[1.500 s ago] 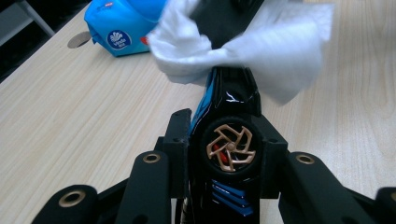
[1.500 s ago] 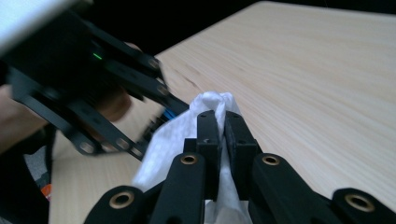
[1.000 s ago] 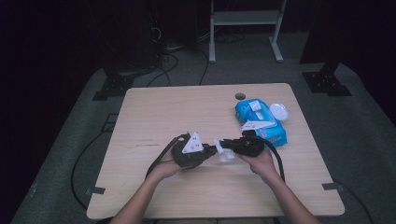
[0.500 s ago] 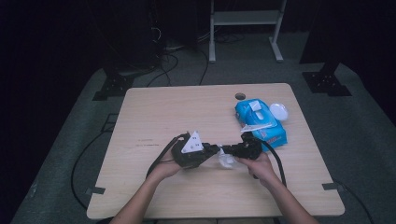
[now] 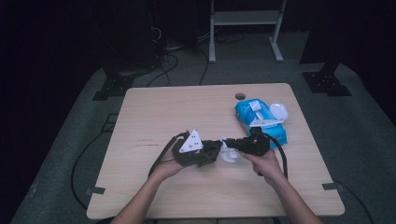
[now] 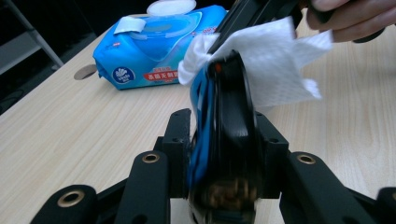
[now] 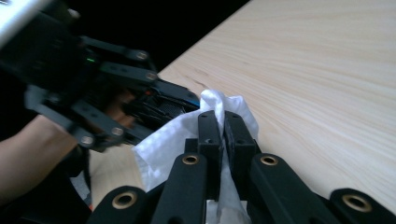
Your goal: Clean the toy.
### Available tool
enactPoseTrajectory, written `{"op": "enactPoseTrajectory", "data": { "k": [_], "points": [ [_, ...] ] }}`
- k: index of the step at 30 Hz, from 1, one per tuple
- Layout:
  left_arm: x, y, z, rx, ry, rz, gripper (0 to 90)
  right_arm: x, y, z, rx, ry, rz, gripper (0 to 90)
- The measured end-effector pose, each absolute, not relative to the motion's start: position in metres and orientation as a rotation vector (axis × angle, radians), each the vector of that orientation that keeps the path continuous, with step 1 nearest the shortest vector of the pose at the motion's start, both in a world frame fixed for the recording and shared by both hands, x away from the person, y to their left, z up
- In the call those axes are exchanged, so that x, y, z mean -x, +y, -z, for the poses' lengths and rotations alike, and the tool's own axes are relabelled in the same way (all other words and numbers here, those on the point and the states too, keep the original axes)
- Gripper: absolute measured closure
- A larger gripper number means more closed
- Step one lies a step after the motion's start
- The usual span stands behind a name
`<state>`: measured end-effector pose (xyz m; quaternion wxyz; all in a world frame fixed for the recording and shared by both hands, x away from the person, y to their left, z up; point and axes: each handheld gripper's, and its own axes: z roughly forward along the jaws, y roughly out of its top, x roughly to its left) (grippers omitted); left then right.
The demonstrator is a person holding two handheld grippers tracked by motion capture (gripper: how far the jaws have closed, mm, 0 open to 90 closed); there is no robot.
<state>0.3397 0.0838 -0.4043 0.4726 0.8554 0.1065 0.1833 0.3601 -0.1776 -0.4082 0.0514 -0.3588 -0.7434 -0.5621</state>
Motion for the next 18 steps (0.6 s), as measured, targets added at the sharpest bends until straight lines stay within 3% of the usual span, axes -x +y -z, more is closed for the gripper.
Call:
{"op": "enactPoseTrajectory", "data": {
  "k": [6, 18],
  "points": [
    [-0.339, 0.085, 0.407, -2.093, 0.261, -0.476, 64.5, -0.351, -0.158, 0.395, 1.002, -2.382, 1.718, 86.5],
    [-0.338, 0.106, 0.417, -2.018, 0.330, -0.472, 64.7, -0.372, -0.147, 0.412, 1.106, -2.497, 1.655, 86.4]
  ]
}}
